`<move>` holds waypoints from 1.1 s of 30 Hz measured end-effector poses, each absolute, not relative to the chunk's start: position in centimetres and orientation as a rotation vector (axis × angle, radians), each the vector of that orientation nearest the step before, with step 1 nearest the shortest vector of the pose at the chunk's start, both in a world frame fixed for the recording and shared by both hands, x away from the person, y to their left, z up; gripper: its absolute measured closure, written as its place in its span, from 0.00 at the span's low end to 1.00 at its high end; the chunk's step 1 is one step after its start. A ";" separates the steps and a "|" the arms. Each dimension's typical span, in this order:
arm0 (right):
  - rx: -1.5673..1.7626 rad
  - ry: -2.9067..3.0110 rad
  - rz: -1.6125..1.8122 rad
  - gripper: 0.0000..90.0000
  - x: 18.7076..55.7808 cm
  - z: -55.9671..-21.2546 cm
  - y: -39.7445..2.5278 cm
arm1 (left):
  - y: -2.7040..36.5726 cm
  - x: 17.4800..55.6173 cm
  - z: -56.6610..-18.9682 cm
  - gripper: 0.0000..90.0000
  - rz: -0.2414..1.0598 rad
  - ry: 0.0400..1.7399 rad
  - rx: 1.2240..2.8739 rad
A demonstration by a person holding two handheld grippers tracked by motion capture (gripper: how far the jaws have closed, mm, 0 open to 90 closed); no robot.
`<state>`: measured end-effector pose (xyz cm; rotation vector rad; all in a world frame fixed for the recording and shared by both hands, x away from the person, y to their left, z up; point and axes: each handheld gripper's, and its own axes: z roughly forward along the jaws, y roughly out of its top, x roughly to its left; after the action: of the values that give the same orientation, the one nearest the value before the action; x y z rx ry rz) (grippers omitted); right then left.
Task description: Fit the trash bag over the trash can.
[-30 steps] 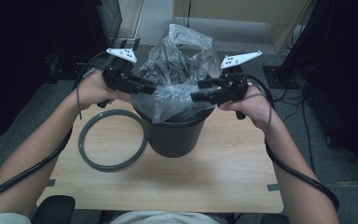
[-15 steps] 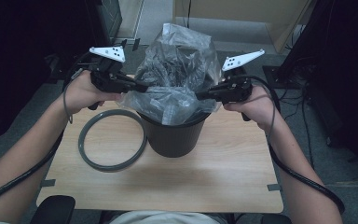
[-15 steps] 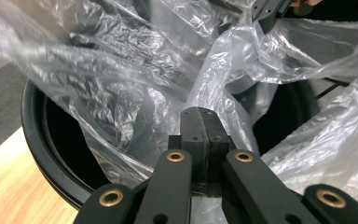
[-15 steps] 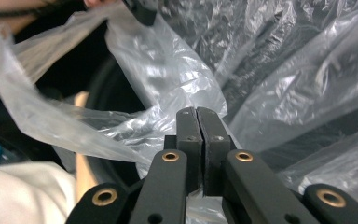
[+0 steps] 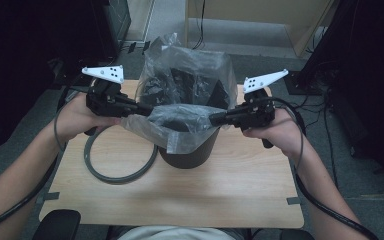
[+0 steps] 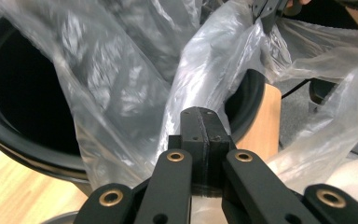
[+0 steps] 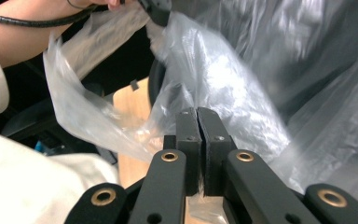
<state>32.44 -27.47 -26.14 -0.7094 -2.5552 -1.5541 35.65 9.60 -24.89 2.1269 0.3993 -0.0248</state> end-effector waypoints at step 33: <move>-0.695 -2.712 -1.352 0.89 30.6 -31.8 -26.6 | 11.3 34.3 -31.5 0.94 -0.017 0.491 2.086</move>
<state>30.62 -26.56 -31.84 -0.6954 -2.7122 -1.3515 34.25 11.27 -31.52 2.0860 0.4912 -0.0171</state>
